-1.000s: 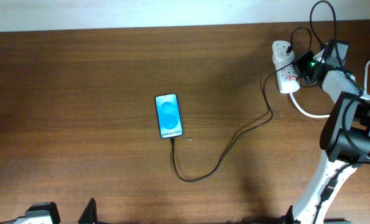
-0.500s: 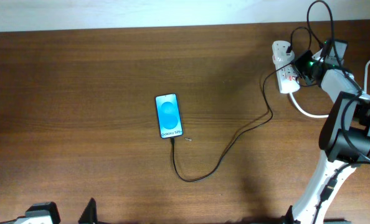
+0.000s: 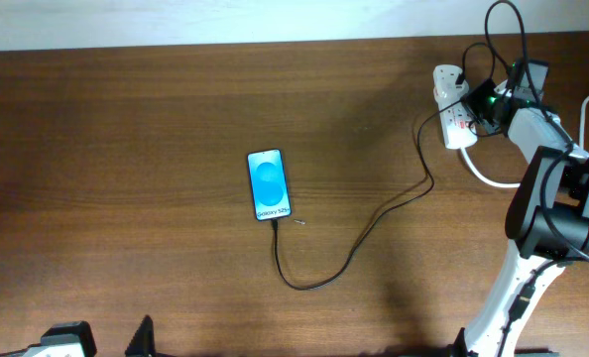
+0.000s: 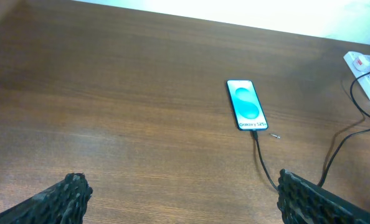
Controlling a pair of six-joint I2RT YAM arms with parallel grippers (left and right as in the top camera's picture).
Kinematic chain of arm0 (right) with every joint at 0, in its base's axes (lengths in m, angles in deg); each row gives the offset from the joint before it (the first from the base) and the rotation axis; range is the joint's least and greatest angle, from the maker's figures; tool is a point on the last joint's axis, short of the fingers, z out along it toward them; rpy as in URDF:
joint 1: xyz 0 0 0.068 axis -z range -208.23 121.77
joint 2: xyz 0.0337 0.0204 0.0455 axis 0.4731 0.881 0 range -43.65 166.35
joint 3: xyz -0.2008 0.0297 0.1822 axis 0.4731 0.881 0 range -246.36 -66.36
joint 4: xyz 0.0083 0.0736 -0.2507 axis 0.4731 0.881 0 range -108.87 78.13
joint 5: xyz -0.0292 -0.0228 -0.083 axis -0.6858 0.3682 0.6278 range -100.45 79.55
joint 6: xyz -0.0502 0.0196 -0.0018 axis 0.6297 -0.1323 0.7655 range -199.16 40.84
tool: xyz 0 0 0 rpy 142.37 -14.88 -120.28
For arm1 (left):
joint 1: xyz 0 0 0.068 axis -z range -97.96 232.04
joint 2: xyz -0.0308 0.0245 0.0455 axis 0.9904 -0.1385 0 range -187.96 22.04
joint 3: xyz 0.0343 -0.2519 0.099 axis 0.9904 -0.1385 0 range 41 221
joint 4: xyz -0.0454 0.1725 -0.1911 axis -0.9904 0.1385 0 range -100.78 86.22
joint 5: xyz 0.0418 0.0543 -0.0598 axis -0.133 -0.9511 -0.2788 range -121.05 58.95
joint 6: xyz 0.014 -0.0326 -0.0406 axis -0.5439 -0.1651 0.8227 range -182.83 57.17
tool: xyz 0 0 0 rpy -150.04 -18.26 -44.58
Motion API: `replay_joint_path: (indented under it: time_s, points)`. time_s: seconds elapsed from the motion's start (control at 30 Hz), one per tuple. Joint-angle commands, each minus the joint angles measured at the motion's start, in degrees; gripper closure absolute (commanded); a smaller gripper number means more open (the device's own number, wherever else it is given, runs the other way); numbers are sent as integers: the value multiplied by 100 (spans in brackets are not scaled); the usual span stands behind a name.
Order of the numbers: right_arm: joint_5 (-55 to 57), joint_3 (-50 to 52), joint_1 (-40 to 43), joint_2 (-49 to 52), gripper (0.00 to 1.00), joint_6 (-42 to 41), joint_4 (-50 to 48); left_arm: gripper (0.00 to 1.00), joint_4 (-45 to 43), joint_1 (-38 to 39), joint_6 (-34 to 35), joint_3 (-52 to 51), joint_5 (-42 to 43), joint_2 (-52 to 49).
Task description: Plug charger to phone and switch on socket
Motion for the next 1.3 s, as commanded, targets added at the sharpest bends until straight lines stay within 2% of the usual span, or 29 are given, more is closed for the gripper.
replay_joint_path:
  time_s: [0.0,0.43,0.67,1.07,1.27]
  points:
    - [-610,439,-579,496,96,22,531,1,-28,31,59,-44,-63,37]
    - [-518,439,-566,494,96,24,638,1,-28,31,59,-44,-63,39]
    - [-463,422,-208,424,96,24,772,0,-31,31,59,-44,-63,39]
    - [-452,424,409,-564,96,267,1241,1,-42,31,59,-44,-61,39]
    - [-455,424,533,-675,96,431,1263,1,-44,31,59,-44,-61,39]
